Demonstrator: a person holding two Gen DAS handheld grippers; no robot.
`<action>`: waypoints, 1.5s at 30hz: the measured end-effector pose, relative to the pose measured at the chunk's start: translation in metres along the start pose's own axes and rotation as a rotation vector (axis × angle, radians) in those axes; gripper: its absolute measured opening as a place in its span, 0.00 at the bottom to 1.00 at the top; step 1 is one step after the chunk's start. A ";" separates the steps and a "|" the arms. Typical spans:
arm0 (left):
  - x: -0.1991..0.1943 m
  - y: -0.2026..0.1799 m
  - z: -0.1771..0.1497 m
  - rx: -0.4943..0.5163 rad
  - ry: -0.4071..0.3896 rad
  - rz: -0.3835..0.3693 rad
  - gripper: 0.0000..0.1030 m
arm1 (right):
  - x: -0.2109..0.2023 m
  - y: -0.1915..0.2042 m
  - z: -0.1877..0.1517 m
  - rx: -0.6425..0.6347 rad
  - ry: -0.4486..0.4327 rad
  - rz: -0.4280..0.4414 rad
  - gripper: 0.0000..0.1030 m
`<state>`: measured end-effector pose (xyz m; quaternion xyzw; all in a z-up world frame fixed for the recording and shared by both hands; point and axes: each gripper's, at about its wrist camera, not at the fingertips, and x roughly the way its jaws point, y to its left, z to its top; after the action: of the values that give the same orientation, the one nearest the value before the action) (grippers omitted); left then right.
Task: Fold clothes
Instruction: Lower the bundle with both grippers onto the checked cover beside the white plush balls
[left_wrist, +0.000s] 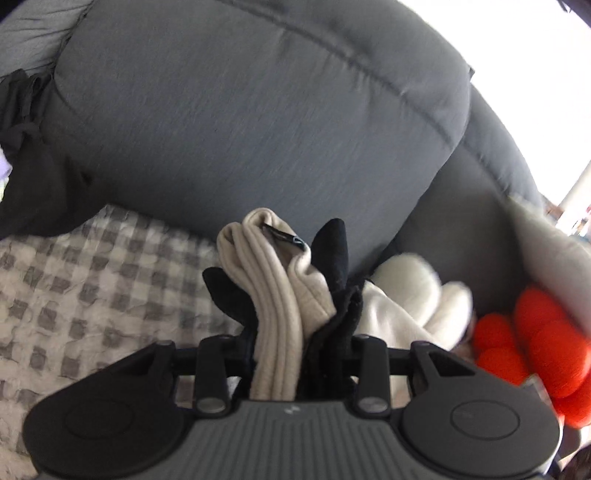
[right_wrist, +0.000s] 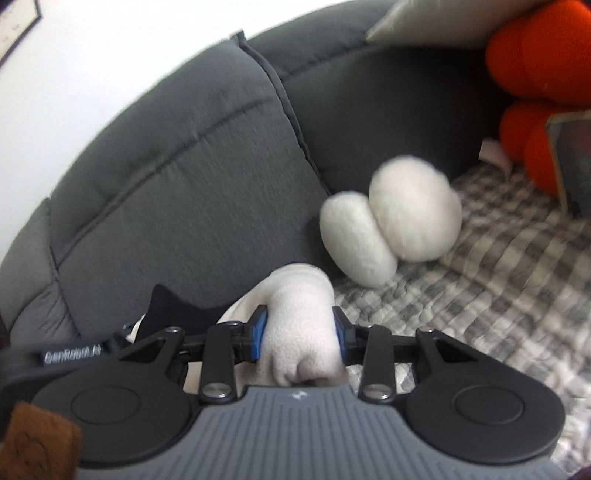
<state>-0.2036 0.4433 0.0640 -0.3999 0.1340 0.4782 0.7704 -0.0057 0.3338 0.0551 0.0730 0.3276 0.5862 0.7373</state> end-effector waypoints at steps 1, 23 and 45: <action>0.009 0.004 -0.003 -0.008 0.038 0.013 0.36 | 0.007 -0.003 -0.004 0.004 0.013 -0.011 0.37; 0.014 0.059 -0.009 -0.256 0.103 -0.145 0.35 | -0.005 -0.033 -0.025 0.240 0.010 0.062 0.39; 0.001 0.054 0.004 -0.158 0.134 -0.098 0.45 | -0.020 -0.028 -0.015 0.066 -0.043 -0.093 0.56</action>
<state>-0.2495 0.4593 0.0393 -0.4963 0.1272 0.4213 0.7483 0.0064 0.3031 0.0374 0.0944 0.3338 0.5385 0.7679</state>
